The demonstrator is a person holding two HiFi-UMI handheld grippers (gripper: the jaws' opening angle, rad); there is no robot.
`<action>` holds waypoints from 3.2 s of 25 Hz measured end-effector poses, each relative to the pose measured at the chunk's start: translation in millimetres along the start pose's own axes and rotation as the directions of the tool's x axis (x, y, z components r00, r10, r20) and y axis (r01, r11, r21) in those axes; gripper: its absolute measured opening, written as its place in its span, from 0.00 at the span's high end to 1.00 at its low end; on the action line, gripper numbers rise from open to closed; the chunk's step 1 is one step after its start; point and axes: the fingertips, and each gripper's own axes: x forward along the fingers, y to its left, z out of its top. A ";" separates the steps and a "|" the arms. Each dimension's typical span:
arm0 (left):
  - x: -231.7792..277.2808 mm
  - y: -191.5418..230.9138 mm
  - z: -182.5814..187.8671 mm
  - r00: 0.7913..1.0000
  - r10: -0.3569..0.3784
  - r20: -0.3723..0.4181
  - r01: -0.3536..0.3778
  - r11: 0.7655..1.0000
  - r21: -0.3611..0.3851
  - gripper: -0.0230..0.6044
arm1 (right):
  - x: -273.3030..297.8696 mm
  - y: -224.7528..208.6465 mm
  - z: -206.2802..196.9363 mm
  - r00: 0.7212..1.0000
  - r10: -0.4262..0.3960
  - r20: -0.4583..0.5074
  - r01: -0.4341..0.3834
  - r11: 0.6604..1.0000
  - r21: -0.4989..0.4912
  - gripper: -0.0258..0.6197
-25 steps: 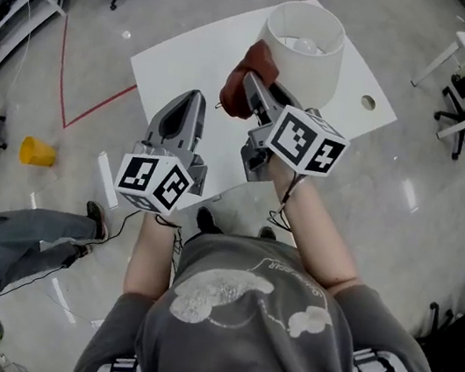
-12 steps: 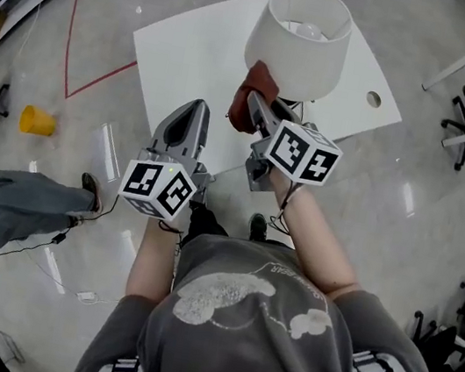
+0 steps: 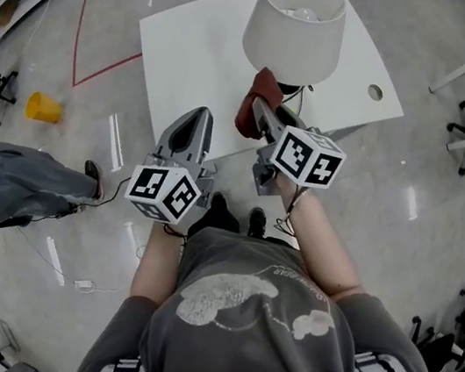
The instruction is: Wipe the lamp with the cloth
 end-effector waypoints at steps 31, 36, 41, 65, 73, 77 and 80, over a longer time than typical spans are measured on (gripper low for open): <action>53.4 -31.4 25.4 0.996 -0.078 0.037 0.076 0.996 0.038 0.95 | -26.9 4.3 86.5 0.996 0.071 -0.062 -0.092 0.890 -0.446 0.82; 60.7 -45.0 2.4 1.000 0.001 0.019 -0.002 1.000 0.016 0.95 | -27.9 -30.8 60.5 0.978 0.102 -0.184 -0.172 0.889 -0.424 0.82; 67.8 -58.5 -14.5 0.997 0.073 0.018 -0.074 0.997 0.015 0.95 | -30.4 -51.7 49.9 0.955 0.121 -0.270 -0.232 0.873 -0.429 0.82; 71.4 -140.8 78.7 0.954 0.126 0.272 -0.167 0.977 0.134 0.95 | -65.6 15.7 163.3 0.859 0.449 -0.247 -0.512 0.734 -0.447 0.82; 80.5 -124.4 56.0 0.978 0.085 0.193 -0.108 0.988 0.109 0.95 | -54.0 -11.5 140.3 0.902 0.343 -0.262 -0.427 0.795 -0.431 0.82; 87.1 -115.9 36.7 0.984 0.064 0.163 -0.079 0.993 0.085 0.95 | -53.5 -34.4 125.9 0.916 0.288 -0.280 -0.387 0.819 -0.425 0.82; 92.5 -110.7 21.7 0.988 0.065 0.140 -0.075 0.995 0.067 0.95 | -52.1 -53.4 117.6 0.922 0.253 -0.294 -0.362 0.834 -0.417 0.82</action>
